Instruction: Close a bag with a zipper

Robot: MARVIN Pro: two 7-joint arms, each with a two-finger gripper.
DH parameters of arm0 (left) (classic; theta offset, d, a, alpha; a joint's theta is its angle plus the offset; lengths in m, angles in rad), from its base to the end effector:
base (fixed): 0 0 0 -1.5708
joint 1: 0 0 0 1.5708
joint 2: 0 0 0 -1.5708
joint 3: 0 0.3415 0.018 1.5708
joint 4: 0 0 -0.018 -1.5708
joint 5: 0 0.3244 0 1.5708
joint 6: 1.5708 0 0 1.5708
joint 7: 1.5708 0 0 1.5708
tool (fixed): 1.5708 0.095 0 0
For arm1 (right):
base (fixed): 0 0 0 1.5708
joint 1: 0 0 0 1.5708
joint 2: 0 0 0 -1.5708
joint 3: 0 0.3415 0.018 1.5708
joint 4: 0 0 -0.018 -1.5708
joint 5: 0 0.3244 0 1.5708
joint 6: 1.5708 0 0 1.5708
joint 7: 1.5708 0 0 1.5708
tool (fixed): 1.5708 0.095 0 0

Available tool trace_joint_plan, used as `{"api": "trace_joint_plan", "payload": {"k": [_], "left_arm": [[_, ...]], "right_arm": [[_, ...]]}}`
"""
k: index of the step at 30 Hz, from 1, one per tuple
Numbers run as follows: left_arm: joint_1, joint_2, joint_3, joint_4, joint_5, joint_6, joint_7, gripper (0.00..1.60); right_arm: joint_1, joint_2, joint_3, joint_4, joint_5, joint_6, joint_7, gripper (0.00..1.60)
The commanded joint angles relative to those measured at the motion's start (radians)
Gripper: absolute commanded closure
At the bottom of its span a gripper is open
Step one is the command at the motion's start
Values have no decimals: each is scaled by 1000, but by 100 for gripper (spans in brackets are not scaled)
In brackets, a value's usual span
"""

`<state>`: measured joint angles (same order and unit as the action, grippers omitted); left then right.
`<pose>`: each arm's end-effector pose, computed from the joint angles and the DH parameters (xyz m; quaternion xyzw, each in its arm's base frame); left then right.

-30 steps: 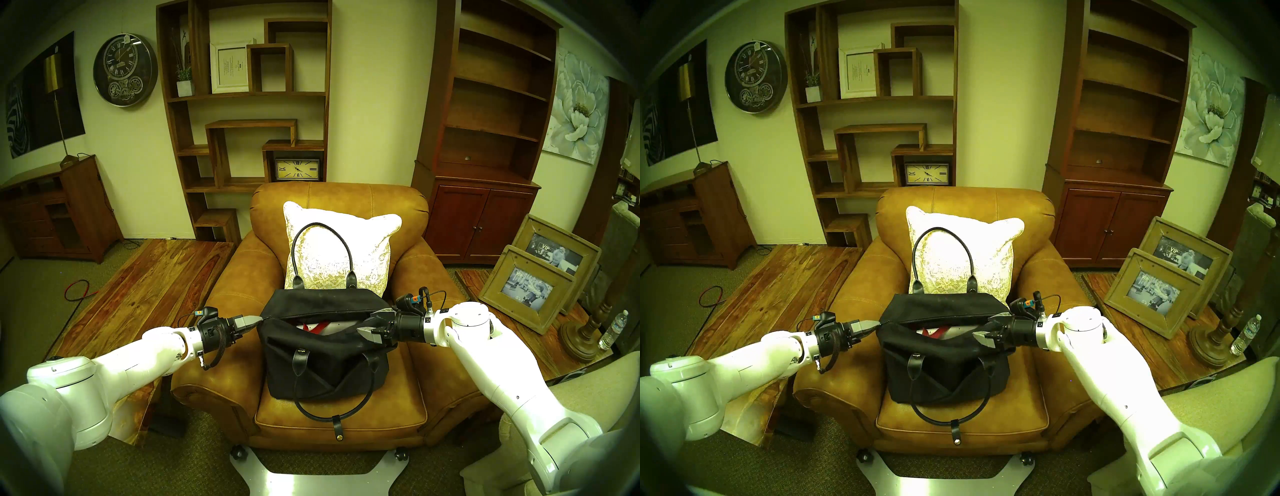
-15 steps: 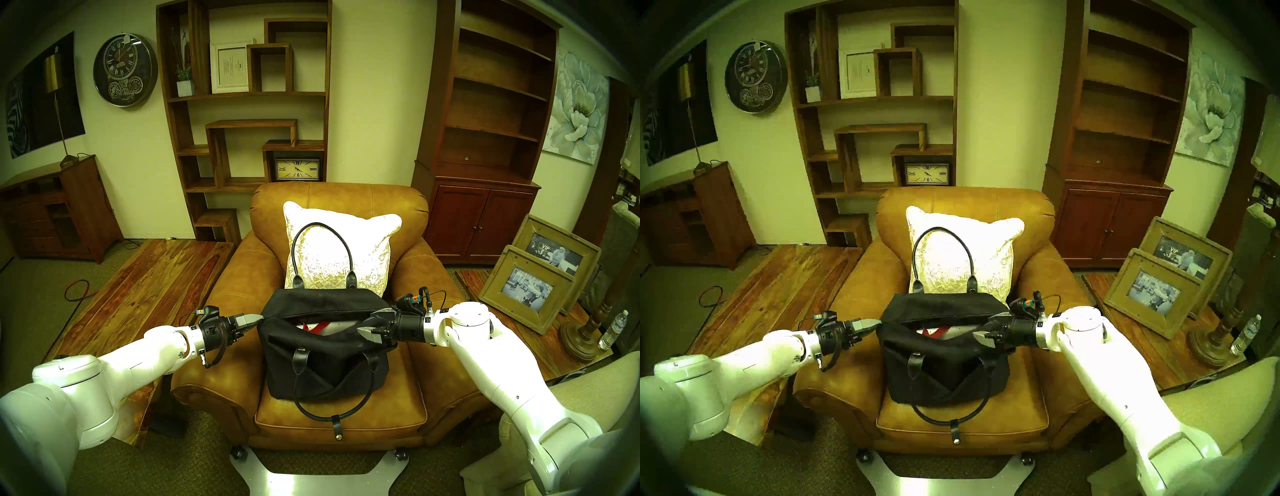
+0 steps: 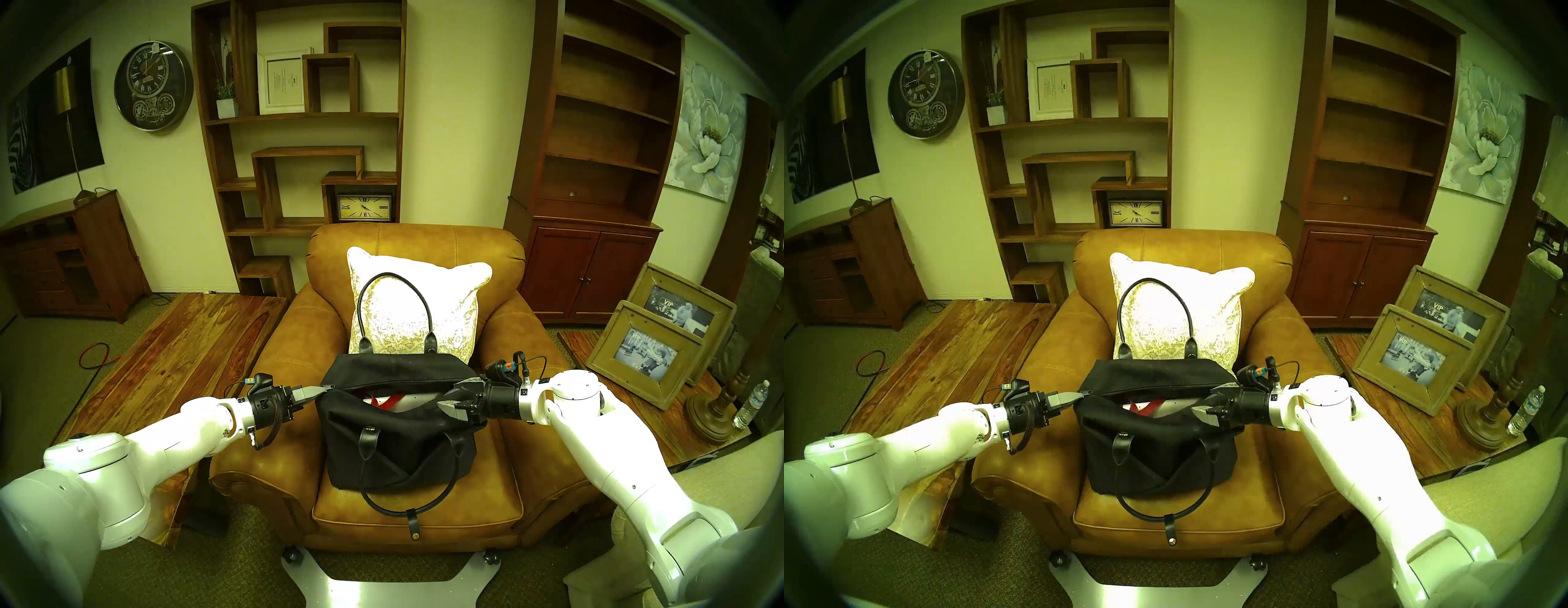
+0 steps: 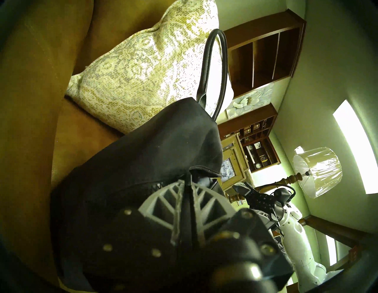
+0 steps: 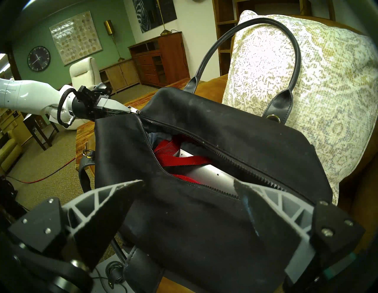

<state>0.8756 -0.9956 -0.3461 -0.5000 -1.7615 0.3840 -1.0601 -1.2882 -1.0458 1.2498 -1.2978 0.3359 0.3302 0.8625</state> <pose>0.4875 0.1440 -0.4527 0.7608 0.0697 0.3189 0.5610 0.4637 -0.0633 -0.3776 -0.7821 -0.3419 -0.4308 0.2931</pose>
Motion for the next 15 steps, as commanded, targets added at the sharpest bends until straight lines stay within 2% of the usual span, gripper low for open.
{"api": "trace_joint_plan", "payload": {"k": [1, 3, 5, 11, 15], "left_arm": [[-18, -6, -8, -14, -1, -7, -9, 139], [-18, -6, -9, -14, -1, -8, -8, 139], [-17, -5, -10, -18, 2, -15, -3, 160], [-23, -13, -8, -20, 14, -31, -11, 160], [-25, 7, -5, -56, 33, -63, -24, 160]], "right_arm": [[15, 0, 5, -17, 2, -2, 3, 0], [15, 0, 5, -17, 2, -2, 3, 0], [15, 0, 5, -17, 2, -2, 3, 0], [15, -1, 6, -17, 1, -2, 3, 0], [15, -1, 6, -16, 1, -2, 3, 0]]}}
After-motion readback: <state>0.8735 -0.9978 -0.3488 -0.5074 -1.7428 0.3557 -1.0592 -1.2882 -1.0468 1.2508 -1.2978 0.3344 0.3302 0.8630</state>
